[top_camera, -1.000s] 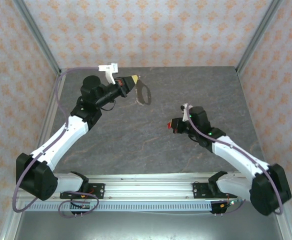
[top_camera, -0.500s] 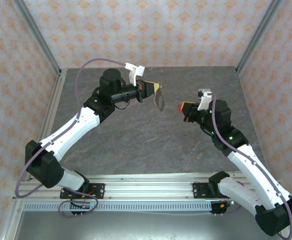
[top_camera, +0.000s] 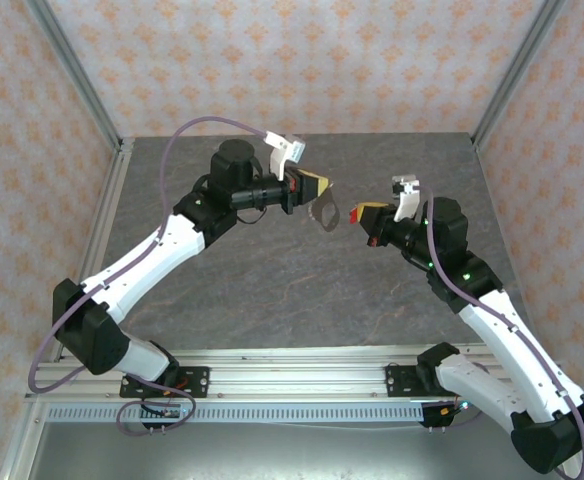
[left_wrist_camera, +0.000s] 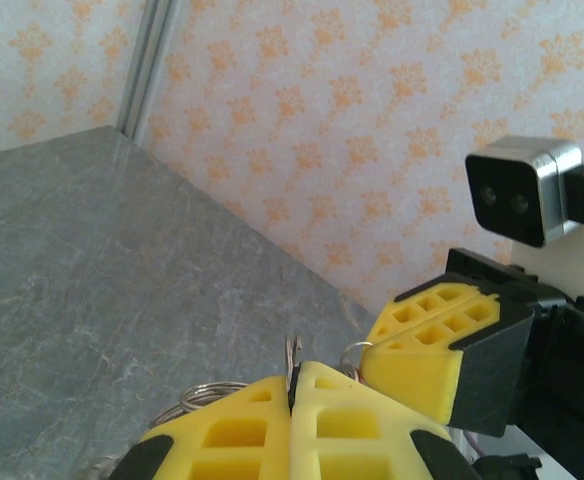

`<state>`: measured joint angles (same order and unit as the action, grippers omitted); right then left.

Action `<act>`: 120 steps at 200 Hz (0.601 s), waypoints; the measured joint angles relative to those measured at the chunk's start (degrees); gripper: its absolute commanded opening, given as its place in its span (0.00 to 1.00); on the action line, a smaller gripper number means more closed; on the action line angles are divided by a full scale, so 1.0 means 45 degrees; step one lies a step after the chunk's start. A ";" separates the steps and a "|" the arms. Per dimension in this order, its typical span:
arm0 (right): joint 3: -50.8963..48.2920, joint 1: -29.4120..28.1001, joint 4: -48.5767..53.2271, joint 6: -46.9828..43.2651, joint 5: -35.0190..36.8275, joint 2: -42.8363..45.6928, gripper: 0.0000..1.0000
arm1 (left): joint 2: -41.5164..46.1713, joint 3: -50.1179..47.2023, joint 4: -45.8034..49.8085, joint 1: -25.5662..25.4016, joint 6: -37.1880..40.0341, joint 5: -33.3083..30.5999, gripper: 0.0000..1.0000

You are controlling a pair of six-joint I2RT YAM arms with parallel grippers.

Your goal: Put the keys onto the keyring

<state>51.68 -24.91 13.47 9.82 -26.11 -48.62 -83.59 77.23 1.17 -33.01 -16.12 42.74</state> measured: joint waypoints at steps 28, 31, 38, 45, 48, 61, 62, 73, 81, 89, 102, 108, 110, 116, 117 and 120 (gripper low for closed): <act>0.0199 0.0000 -0.0015 0.0005 -0.0117 0.0000 0.00 | -0.0010 0.0345 0.0680 -0.0185 0.0384 -0.0296 0.00; 0.0214 0.0000 -0.0029 0.0005 -0.0117 0.0000 0.00 | -0.0010 0.0408 0.0782 -0.0194 0.0457 -0.0355 0.00; 0.0253 0.0000 -0.0063 0.0005 -0.0117 0.0015 0.00 | -0.0010 0.0544 0.0986 -0.0228 0.0559 -0.0534 0.00; 0.0262 0.0000 -0.0087 0.0010 -0.0112 0.0015 0.00 | -0.0010 0.0670 0.1156 -0.0257 0.0602 -0.0690 0.00; 0.0262 0.0000 -0.0097 0.0010 -0.0107 0.0015 0.00 | -0.0010 0.0738 0.1239 -0.0253 0.0612 -0.0748 0.00; 0.0262 0.0000 -0.0102 0.0049 -0.0073 0.0015 0.00 | -0.0010 0.0894 0.1350 -0.0262 0.0588 -0.1001 0.00; 0.0262 0.0000 -0.0102 0.0053 -0.0068 0.0015 0.00 | -0.0010 0.0899 0.1355 -0.0267 0.0588 -0.1010 0.00; 0.0262 0.0000 -0.0102 0.0102 0.0029 0.0019 0.00 | -0.0029 0.0971 0.1365 -0.0262 0.0476 -0.1098 0.00; 0.0262 0.0000 -0.0102 0.0131 0.0146 0.0039 0.00 | -0.0034 0.0976 0.1360 -0.0272 0.0374 -0.1171 0.00; 0.0257 0.0000 -0.0112 0.0146 0.0282 0.0073 0.00 | -0.0039 0.0971 0.1360 -0.0306 0.0311 -0.1243 0.00; 0.0248 0.0000 -0.0117 0.0155 0.0529 0.0180 0.00 | -0.0039 0.0952 0.1355 -0.0423 0.0369 -0.1433 0.00; 0.0233 0.0000 -0.0126 0.0160 0.0622 0.0257 0.00 | -0.0034 0.0933 0.1355 -0.0505 0.0447 -0.1554 0.00; 0.0233 0.0000 -0.0131 0.0170 0.0631 0.0282 0.00 | -0.0034 0.0933 0.1350 -0.0520 0.0481 -0.1583 0.00; 0.0228 0.0000 -0.0131 0.0194 0.0714 0.0355 0.00 | -0.0029 0.0894 0.1331 -0.0593 0.0597 -0.1632 0.00; 0.0223 0.0000 -0.0131 0.0199 0.0724 0.0374 0.00 | -0.0029 0.0879 0.1331 -0.0607 0.0627 -0.1647 0.00; 0.0223 0.0000 -0.0141 0.0199 0.0753 0.0413 0.00 | -0.0029 0.0865 0.1331 -0.0641 0.0680 -0.1661 0.00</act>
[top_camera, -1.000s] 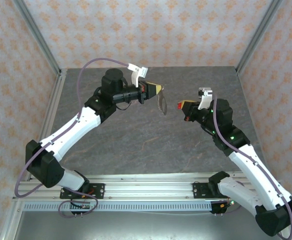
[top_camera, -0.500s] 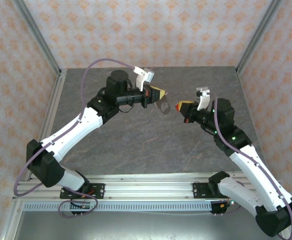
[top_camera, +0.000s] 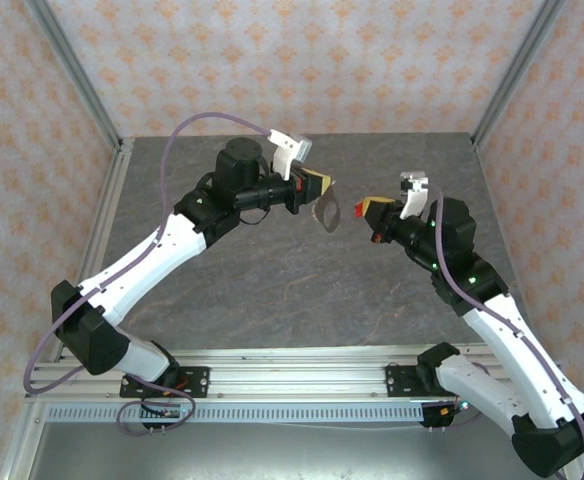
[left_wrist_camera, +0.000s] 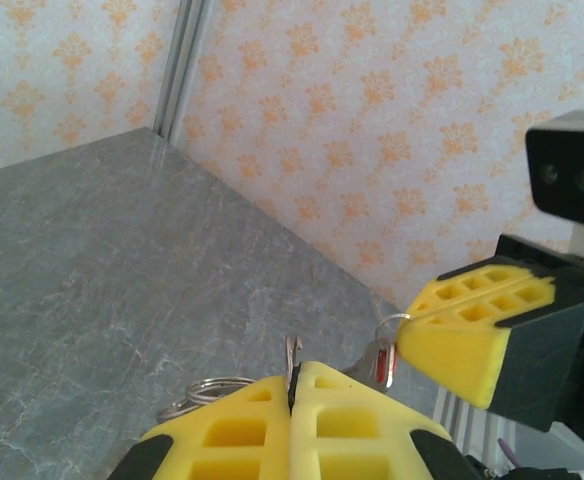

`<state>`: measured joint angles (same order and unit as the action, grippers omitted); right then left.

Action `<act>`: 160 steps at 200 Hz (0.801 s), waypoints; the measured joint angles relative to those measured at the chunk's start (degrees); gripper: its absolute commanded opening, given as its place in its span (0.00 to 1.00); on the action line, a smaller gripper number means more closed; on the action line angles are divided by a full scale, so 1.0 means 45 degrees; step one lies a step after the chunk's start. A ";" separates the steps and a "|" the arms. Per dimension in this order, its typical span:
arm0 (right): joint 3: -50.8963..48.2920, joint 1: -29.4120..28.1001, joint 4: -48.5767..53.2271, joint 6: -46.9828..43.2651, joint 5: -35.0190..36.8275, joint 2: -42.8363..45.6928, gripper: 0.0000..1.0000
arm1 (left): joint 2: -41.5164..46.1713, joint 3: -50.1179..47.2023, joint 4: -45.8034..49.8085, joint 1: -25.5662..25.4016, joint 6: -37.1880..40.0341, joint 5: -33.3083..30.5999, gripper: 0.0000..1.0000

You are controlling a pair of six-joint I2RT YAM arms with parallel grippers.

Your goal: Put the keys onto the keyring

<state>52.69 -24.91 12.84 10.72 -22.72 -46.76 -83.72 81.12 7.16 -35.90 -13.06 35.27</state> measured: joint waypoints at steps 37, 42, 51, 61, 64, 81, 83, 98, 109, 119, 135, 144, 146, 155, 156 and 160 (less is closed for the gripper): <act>-0.0024 0.0000 0.0000 -0.0005 -0.0005 0.0364 0.00 | 0.0121 -0.0165 -0.0019 -0.0107 0.0695 -0.0039 0.00; -0.0024 0.0000 0.0000 -0.0010 -0.0063 0.0384 0.00 | 0.0151 -0.0165 -0.0015 -0.0107 0.0758 -0.0034 0.00; -0.0024 0.0000 0.0000 -0.0015 -0.0257 0.0398 0.00 | 0.0180 -0.0160 -0.0019 -0.0107 0.0865 0.0049 0.00; -0.0024 0.0000 0.0010 -0.0024 -0.0554 0.0398 0.00 | 0.0189 -0.0155 -0.0024 -0.0107 0.0933 0.0214 0.00; -0.0024 0.0000 0.0010 -0.0034 -0.0631 0.0398 0.00 | 0.0189 -0.0155 -0.0024 -0.0107 0.0937 0.0262 0.00; -0.0024 0.0000 0.0015 -0.0068 -0.1098 0.0398 0.00 | 0.0189 -0.0155 -0.0024 -0.0107 0.0937 0.0651 0.00; -0.0024 0.0000 0.0015 -0.0073 -0.1151 0.0398 0.00 | 0.0189 -0.0155 -0.0024 -0.0107 0.0933 0.0690 0.00; -0.0015 0.0000 0.0024 -0.0078 -0.1457 0.0418 0.00 | 0.0189 -0.0131 -0.0083 -0.0107 0.0923 0.1025 0.00; 0.0010 0.0000 0.0049 -0.0107 -0.1695 0.0432 0.00 | 0.0189 -0.0131 -0.0165 -0.0107 0.0908 0.1219 0.00; 0.0068 0.0000 0.0087 -0.0112 -0.1889 0.0432 0.00 | 0.0185 -0.0121 -0.0262 -0.0107 0.0874 0.1443 0.00; 0.0199 0.0000 0.0097 -0.0112 -0.2157 0.0432 0.00 | 0.0107 -0.0024 -0.0350 -0.0107 0.0806 0.1753 0.00; 0.0267 0.0000 0.0097 -0.0112 -0.2297 0.0427 0.00 | 0.0019 0.0097 -0.0393 -0.0107 0.0772 0.1875 0.00; 0.0287 0.0000 0.0097 -0.0112 -0.2322 0.0423 0.00 | -0.0010 0.0121 -0.0403 -0.0107 0.0772 0.1904 0.00; 0.0364 0.0000 0.0092 -0.0112 -0.2438 0.0398 0.00 | -0.0107 0.0223 -0.0457 -0.0107 0.0743 0.2045 0.00; 0.0374 0.0000 0.0092 -0.0112 -0.2448 0.0398 0.00 | -0.0121 0.0238 -0.0457 -0.0107 0.0729 0.2069 0.00; 0.0408 0.0000 0.0087 -0.0112 -0.2506 0.0374 0.00 | -0.0165 0.0277 -0.0466 -0.0107 0.0724 0.2098 0.00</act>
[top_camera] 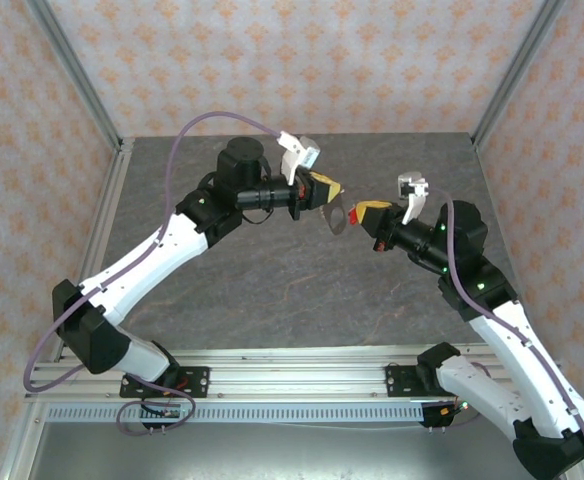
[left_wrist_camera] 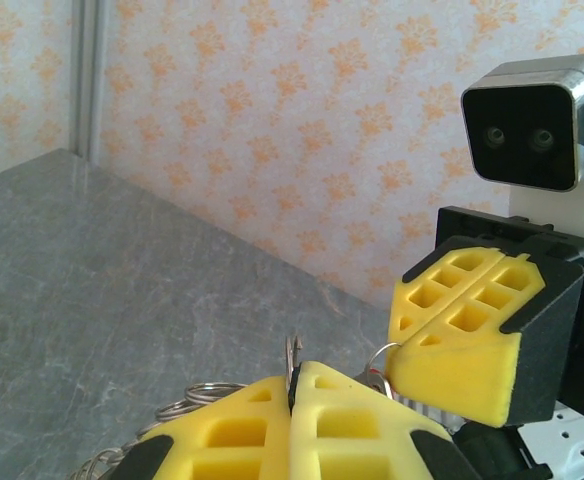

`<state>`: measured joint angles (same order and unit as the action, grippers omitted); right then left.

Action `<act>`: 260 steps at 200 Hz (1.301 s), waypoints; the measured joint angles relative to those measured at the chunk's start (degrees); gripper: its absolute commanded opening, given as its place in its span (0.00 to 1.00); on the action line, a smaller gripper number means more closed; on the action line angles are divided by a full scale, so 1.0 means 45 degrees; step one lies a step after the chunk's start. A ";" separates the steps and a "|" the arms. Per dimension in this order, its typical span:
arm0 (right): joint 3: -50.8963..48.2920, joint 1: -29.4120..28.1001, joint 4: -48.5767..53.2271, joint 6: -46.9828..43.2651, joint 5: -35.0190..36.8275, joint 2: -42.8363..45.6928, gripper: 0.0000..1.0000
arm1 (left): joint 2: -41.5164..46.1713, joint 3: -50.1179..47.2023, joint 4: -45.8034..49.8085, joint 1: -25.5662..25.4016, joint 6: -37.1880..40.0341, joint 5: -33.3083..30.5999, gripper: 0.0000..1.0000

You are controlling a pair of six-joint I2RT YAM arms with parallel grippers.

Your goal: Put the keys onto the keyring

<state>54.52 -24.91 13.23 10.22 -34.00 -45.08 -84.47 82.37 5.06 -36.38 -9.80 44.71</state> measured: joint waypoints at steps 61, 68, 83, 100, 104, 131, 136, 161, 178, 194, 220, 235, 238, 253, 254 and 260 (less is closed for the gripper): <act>0.0330 0.0000 -0.0194 0.0000 -0.0423 -0.0466 0.00 | -0.0670 0.0544 -0.0015 -0.0199 -0.0049 0.0457 0.00; 0.0350 0.0000 -0.0228 0.0000 -0.0452 -0.0510 0.00 | -0.0685 0.0549 -0.0015 -0.0228 -0.0044 0.0515 0.00; 0.0364 0.0000 -0.0325 0.0000 -0.0452 -0.0573 0.00 | -0.0690 0.0593 0.0049 -0.0228 -0.0044 0.0631 0.00; 0.0364 0.0000 -0.0389 0.0000 -0.0437 -0.0602 0.00 | -0.0699 0.0695 0.0073 -0.0228 -0.0034 0.0651 0.00; 0.0364 0.0000 -0.0389 0.0000 -0.0437 -0.0602 0.00 | -0.0699 0.0714 0.0078 -0.0228 -0.0039 0.0656 0.00; 0.0364 0.0000 -0.0432 -0.0049 -0.0262 -0.0602 0.00 | -0.0699 0.0748 0.0107 -0.0228 -0.0034 0.0680 0.00; 0.0364 0.0000 -0.0447 -0.0053 -0.0204 -0.0602 0.00 | -0.0699 0.0748 0.0121 -0.0228 -0.0029 0.0690 0.00; 0.0364 0.0000 -0.0471 -0.0097 0.0015 -0.0588 0.00 | -0.0704 0.0758 0.0214 -0.0228 -0.0015 0.0690 0.00; 0.0364 0.0000 -0.0476 -0.0092 0.0092 -0.0573 0.00 | -0.0709 0.0758 0.0287 -0.0243 0.0068 0.0695 0.00; 0.0364 0.0000 -0.0481 -0.0092 0.0131 -0.0554 0.00 | -0.0724 0.0758 0.0316 -0.0253 0.0092 0.0699 0.00; 0.0389 0.0000 -0.0500 -0.0092 0.0131 -0.0549 0.00 | -0.0797 0.0826 0.0408 -0.0257 0.0112 0.0748 0.00; 0.0393 0.0000 -0.0578 -0.0092 0.0136 -0.0549 0.00 | -0.0840 0.0855 0.0413 -0.0291 0.0126 0.0748 0.00; 0.0398 0.0000 -0.0583 -0.0092 0.0136 -0.0549 0.00 | -0.0845 0.0855 0.0423 -0.0306 0.0141 0.0753 0.00; 0.0437 0.0000 -0.0607 -0.0087 0.0141 -0.0549 0.00 | -0.0865 0.0855 0.0442 -0.0340 0.0175 0.0758 0.00; 0.0437 0.0000 -0.0607 -0.0087 0.0141 -0.0549 0.00 | -0.0865 0.0855 0.0442 -0.0340 0.0180 0.0758 0.00; 0.0457 0.0000 -0.0627 -0.0092 0.0160 -0.0544 0.00 | -0.0869 0.0860 0.0442 -0.0364 0.0194 0.0763 0.00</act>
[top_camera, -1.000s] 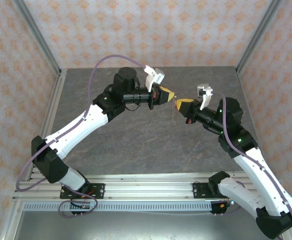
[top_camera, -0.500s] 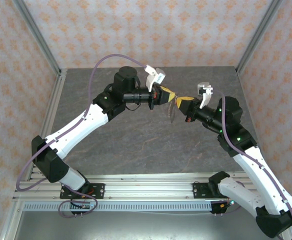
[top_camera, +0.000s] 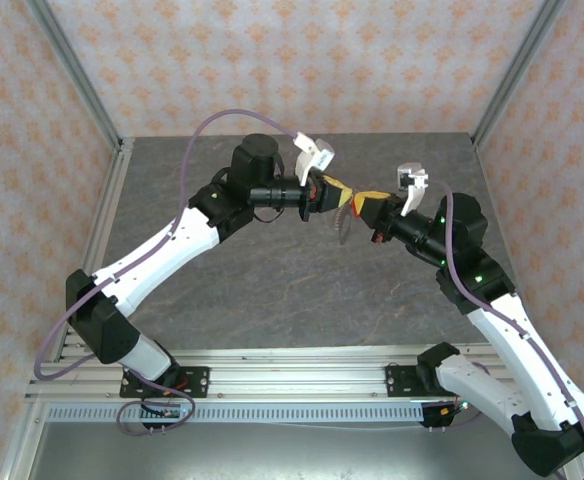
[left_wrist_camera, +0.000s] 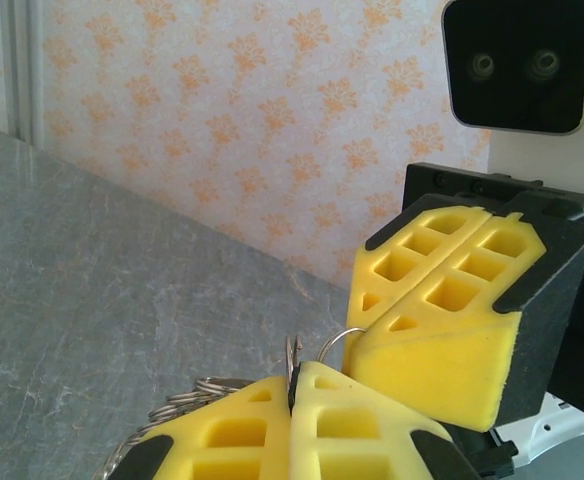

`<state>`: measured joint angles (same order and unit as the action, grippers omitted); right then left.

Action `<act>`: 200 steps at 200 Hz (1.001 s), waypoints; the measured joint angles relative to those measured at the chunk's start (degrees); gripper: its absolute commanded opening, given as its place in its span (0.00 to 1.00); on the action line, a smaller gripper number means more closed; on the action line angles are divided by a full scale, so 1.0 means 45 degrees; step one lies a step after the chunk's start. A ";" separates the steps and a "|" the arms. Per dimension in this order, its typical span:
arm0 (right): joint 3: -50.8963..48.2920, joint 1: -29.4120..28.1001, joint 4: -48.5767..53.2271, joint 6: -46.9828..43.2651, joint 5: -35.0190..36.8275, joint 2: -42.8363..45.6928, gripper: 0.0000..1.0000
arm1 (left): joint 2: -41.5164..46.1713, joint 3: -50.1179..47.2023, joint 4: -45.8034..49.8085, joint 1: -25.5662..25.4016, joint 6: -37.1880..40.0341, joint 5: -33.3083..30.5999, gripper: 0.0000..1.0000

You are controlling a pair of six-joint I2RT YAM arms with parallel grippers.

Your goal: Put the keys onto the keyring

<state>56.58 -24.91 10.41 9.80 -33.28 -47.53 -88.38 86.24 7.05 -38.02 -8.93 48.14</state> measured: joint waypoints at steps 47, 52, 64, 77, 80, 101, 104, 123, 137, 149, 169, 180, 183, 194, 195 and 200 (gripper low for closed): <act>0.0121 0.0000 -0.0136 0.0005 0.0078 -0.0005 0.00 | -0.0010 0.0044 0.0015 -0.0053 0.0010 0.0034 0.00; 0.0121 0.0000 -0.0141 0.0000 0.0078 -0.0010 0.00 | -0.0010 0.0044 0.0015 -0.0053 0.0010 0.0039 0.00; 0.0121 0.0000 -0.0165 0.0000 0.0107 -0.0049 0.00 | -0.0010 0.0063 0.0024 -0.0053 0.0010 0.0034 0.00; 0.0121 0.0000 -0.0223 0.0000 0.0112 -0.0083 0.00 | -0.0010 0.0068 0.0044 -0.0053 0.0010 0.0019 0.00; 0.0121 0.0000 -0.0228 0.0000 0.0117 -0.0083 0.00 | -0.0010 0.0068 0.0049 -0.0053 0.0010 0.0015 0.00; 0.0121 0.0000 -0.0228 0.0000 0.0165 -0.0097 0.00 | -0.0010 0.0068 0.0063 -0.0053 0.0010 0.0005 0.00; 0.0121 0.0000 -0.0228 0.0000 0.0170 -0.0097 0.00 | -0.0010 0.0068 0.0058 -0.0053 0.0010 0.0000 0.00; 0.0112 0.0000 -0.0228 -0.0005 0.0243 -0.0097 0.00 | -0.0010 0.0068 0.0058 -0.0053 0.0005 -0.0039 0.00; 0.0044 0.0000 -0.0228 -0.0010 0.0355 -0.0092 0.00 | -0.0010 0.0068 0.0053 -0.0053 0.0000 -0.0044 0.00; -0.0063 0.0000 -0.0219 -0.0019 0.0452 -0.0092 0.00 | -0.0010 0.0068 0.0049 -0.0058 -0.0005 -0.0078 0.00; -0.0257 0.0000 -0.0219 -0.0058 0.0588 -0.0092 0.00 | -0.0010 0.0068 0.0049 -0.0053 -0.0034 -0.0131 0.00; -0.0311 0.0000 -0.0223 -0.0097 0.0670 -0.0092 0.00 | -0.0010 0.0068 0.0044 -0.0053 -0.0034 -0.0136 0.00; -0.0321 0.0000 -0.0223 -0.0097 0.0695 -0.0083 0.00 | -0.0010 0.0068 0.0049 -0.0053 -0.0034 -0.0136 0.00; -0.0364 0.0000 -0.0228 -0.0112 0.0758 -0.0068 0.00 | -0.0010 0.0068 0.0044 -0.0053 -0.0034 -0.0141 0.00; -0.0364 0.0000 -0.0228 -0.0112 0.0767 -0.0068 0.00 | -0.0010 0.0068 0.0049 -0.0053 -0.0039 -0.0141 0.00; -0.0384 0.0005 -0.0228 -0.0117 0.0787 -0.0058 0.00 | -0.0010 0.0068 0.0044 -0.0053 -0.0034 -0.0141 0.00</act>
<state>54.85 -24.88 9.39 9.28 -29.74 -47.79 -88.42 86.54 7.25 -38.26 -9.08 47.51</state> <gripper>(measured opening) 0.044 0.049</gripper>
